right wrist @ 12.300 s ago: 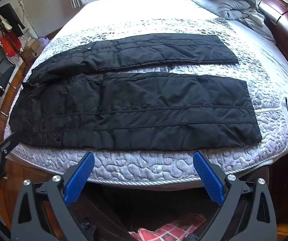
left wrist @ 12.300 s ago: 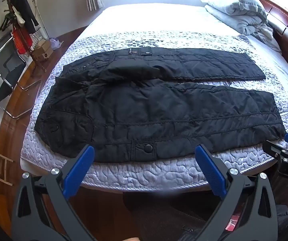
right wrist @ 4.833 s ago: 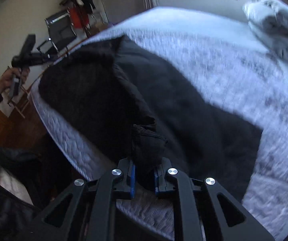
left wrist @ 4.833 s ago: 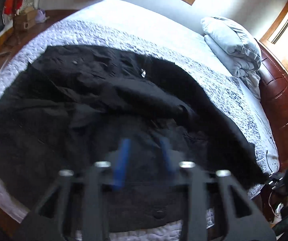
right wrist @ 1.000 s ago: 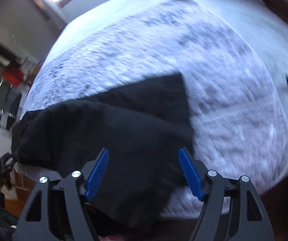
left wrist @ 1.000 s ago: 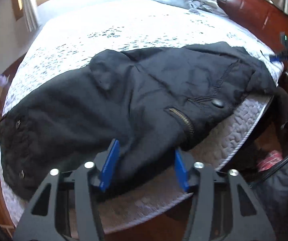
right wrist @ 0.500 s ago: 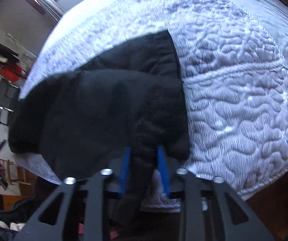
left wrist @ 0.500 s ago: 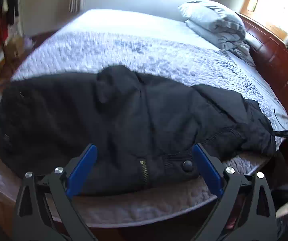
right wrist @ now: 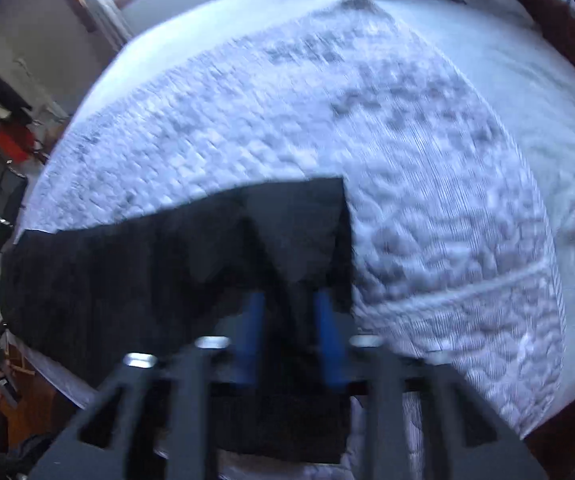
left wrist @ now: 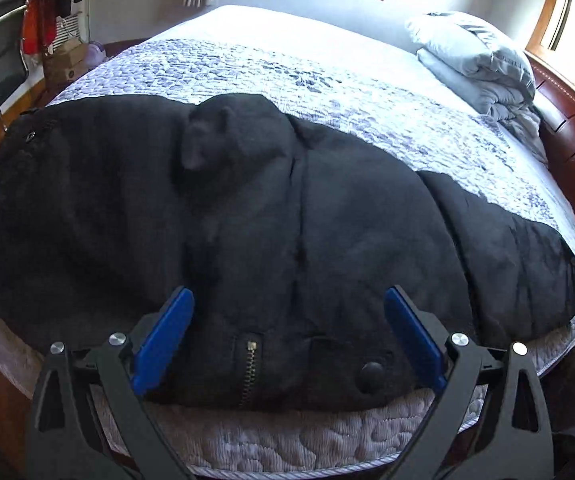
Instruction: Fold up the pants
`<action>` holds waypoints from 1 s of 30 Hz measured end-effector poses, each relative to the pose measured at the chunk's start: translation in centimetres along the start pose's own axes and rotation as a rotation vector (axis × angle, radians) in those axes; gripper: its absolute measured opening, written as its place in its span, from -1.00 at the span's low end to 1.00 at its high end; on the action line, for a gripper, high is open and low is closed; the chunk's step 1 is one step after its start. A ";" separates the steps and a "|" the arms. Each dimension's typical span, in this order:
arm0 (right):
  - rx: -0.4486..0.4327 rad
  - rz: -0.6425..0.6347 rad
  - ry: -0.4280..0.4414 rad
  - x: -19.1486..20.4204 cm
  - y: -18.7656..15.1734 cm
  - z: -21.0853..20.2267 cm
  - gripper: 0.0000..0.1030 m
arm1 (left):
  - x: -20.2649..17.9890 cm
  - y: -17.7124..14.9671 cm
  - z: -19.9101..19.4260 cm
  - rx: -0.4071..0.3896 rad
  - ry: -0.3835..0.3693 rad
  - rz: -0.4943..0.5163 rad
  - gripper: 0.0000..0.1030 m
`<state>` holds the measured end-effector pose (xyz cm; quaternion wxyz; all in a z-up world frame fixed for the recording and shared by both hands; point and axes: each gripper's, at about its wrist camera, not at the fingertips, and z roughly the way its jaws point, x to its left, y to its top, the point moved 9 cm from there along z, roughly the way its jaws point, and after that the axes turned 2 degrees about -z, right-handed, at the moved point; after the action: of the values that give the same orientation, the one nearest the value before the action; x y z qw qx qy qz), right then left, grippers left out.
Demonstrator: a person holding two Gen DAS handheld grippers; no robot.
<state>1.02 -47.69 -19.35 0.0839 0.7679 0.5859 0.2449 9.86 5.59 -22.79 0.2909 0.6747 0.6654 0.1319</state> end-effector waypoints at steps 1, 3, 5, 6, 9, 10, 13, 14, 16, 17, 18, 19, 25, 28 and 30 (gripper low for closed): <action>-0.019 0.032 0.027 -0.4 -0.7 -0.5 -0.15 | -0.1 0.0 -0.2 -0.002 0.005 0.008 0.86; -0.047 0.105 0.101 -1.0 -1.6 -1.4 -0.12 | -0.3 -0.1 -0.9 -0.008 0.010 0.026 0.86; -0.065 0.191 0.188 -1.9 -3.7 -2.5 -0.10 | -0.4 -0.2 -1.6 -0.016 0.023 0.046 0.86; -0.060 0.227 0.224 -2.2 -5.0 -2.9 -0.10 | -0.4 -0.2 -1.9 -0.020 0.032 0.056 0.86; -0.044 0.293 0.297 -2.5 -8.4 -3.4 -0.10 | 0.0 -0.4 -2.6 -0.032 0.059 0.065 0.87; -0.035 0.311 0.315 -2.5 -9.2 -3.3 -0.10 | 0.2 -0.5 -2.6 -0.034 0.066 0.061 0.88; -0.030 0.368 0.387 -1.9 -10.4 -2.4 -0.10 | 1.4 -0.7 -2.4 -0.029 0.092 0.028 0.88; -0.026 0.390 0.406 -1.8 -10.4 -2.0 -0.10 | 2.0 -0.7 -2.2 -0.022 0.106 0.006 0.88; -0.021 0.437 0.440 -1.4 -10.3 -0.9 -0.10 | 2.7 -0.7 -2.1 -0.023 0.119 -0.022 0.88; -0.026 0.459 0.451 -1.2 -10.1 -0.5 -0.10 | 3.2 -0.6 -2.2 -0.030 0.122 -0.038 0.88; -0.030 0.487 0.470 -1.2 -9.7 0.2 -0.08 | 3.5 -0.6 -2.4 -0.035 0.125 -0.049 0.88; -0.032 0.529 0.502 -0.9 -9.4 0.8 -0.03 | 3.8 -0.5 -2.5 -0.038 0.131 -0.057 0.88; -0.086 0.663 0.558 -0.2 -8.1 2.2 0.12 | 6.6 -0.6 -2.8 -0.026 0.199 -0.081 0.89; -0.130 0.629 0.517 0.0 -6.6 1.8 -0.44 | 8.5 -0.6 -2.4 -0.011 0.241 -0.116 0.91; -0.150 0.592 0.510 0.3 -5.5 1.3 -0.71 | 9.6 -0.4 -2.3 -0.015 0.258 -0.141 0.93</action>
<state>-3.04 -45.55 -22.66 -0.0827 0.8098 0.3217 0.4837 8.97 15.43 -23.20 0.2165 0.6018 0.7419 0.2016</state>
